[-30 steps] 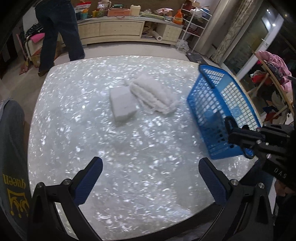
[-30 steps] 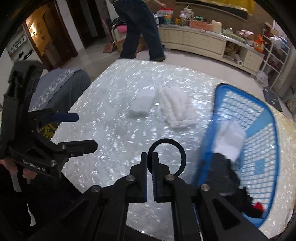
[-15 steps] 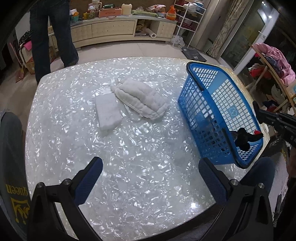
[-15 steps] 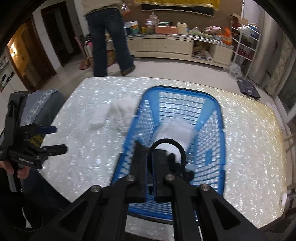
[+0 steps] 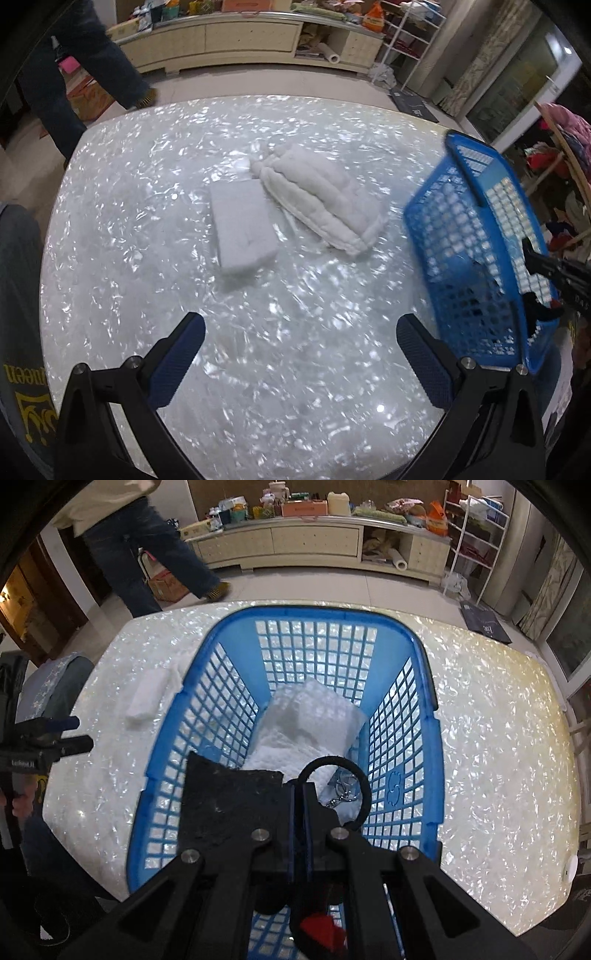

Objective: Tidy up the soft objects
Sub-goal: 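Carry the black ring over the basket with the right gripper, then release the ring into the basket with the right gripper while the left gripper grasps the white foam block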

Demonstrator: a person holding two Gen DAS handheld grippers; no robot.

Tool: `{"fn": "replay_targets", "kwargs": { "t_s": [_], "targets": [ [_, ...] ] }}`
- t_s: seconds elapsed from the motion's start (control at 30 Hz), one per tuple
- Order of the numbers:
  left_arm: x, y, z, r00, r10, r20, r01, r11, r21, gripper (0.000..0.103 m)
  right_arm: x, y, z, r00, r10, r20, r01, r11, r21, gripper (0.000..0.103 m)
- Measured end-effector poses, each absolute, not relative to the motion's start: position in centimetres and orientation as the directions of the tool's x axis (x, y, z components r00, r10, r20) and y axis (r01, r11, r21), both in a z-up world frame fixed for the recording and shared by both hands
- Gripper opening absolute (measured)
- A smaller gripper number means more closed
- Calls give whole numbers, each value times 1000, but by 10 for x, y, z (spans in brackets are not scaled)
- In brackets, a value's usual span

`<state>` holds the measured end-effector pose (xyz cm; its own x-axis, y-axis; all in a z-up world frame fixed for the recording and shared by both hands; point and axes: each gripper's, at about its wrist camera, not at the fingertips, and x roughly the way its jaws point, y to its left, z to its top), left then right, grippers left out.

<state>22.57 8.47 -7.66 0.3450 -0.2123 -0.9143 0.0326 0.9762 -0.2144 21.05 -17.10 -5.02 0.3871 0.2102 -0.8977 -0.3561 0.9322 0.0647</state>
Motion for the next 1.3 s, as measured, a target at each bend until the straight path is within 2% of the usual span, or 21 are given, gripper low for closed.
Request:
{"fn": "replay_targets", "kwargs": {
  "t_s": [0.73,0.83,0.9,1.0,1.1,1.2,1.3],
  "targets": [
    [315,121,-156,301,-55,-952,-79,994,-82,103,211,-167,-60,345,161,-925,-355,934,30,5],
    [323,123,-161,303,-24,-953,-80,995,-51,103,210,-167,-58,354,153,-922,-353,936,20,16],
    [327,123,-163,305,-13,-952,-80,996,-40,103,206,-166,-57,359,154,-921,-354,935,18,32],
    [334,125,-167,305,-4,-952,-84,996,-31,103,202,-167,-52,373,163,-913,-350,936,24,48],
    [336,128,-167,309,14,-951,-95,995,-16,103,197,-168,-46,389,175,-905,-347,937,32,58],
    [336,137,-164,320,-26,-947,-94,994,-59,103,193,-168,-42,395,183,-900,-348,937,38,59],
    [338,145,-161,327,-10,-945,-105,993,-47,103,196,-170,-42,392,186,-901,-350,936,41,59]
  ]
}}
